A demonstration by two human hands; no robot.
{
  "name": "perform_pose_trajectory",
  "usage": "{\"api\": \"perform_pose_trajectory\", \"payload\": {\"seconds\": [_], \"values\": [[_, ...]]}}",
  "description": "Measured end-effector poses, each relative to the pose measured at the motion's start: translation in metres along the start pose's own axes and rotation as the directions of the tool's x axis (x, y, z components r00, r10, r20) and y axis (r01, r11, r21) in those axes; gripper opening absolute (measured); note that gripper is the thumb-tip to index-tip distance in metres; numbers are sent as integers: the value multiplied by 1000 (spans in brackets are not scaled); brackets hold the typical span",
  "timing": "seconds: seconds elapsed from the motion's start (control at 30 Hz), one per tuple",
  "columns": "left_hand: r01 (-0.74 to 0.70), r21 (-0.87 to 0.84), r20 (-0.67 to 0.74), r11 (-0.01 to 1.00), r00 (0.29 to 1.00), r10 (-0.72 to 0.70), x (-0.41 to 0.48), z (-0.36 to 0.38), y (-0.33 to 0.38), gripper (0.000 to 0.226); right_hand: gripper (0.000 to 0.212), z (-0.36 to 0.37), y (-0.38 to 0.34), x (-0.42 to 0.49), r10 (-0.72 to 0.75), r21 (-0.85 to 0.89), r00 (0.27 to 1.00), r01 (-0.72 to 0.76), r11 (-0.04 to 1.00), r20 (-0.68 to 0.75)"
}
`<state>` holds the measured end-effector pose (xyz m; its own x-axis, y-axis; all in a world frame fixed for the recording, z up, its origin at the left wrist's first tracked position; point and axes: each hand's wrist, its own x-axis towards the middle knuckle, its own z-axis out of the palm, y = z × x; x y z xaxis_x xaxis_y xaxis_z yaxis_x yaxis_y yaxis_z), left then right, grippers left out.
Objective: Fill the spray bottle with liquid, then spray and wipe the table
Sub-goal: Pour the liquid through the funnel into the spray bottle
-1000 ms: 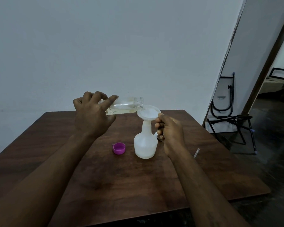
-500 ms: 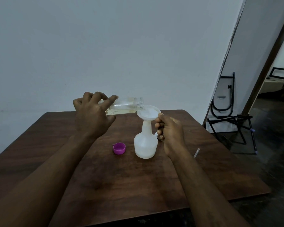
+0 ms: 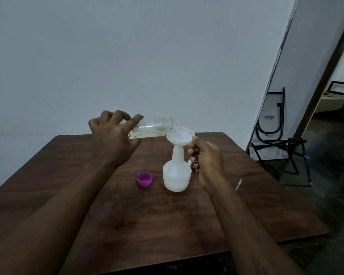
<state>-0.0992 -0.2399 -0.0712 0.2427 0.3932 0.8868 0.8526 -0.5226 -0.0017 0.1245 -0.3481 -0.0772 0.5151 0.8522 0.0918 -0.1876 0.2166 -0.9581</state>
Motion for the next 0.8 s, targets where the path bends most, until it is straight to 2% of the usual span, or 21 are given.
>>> {"api": "perform_pose_trajectory", "payload": {"seconds": [0.8], "values": [[-3, 2, -3, 1000, 1000, 3, 0, 0, -1, 58, 45, 0, 1, -1, -7, -10, 1000, 8, 1000, 8]]}}
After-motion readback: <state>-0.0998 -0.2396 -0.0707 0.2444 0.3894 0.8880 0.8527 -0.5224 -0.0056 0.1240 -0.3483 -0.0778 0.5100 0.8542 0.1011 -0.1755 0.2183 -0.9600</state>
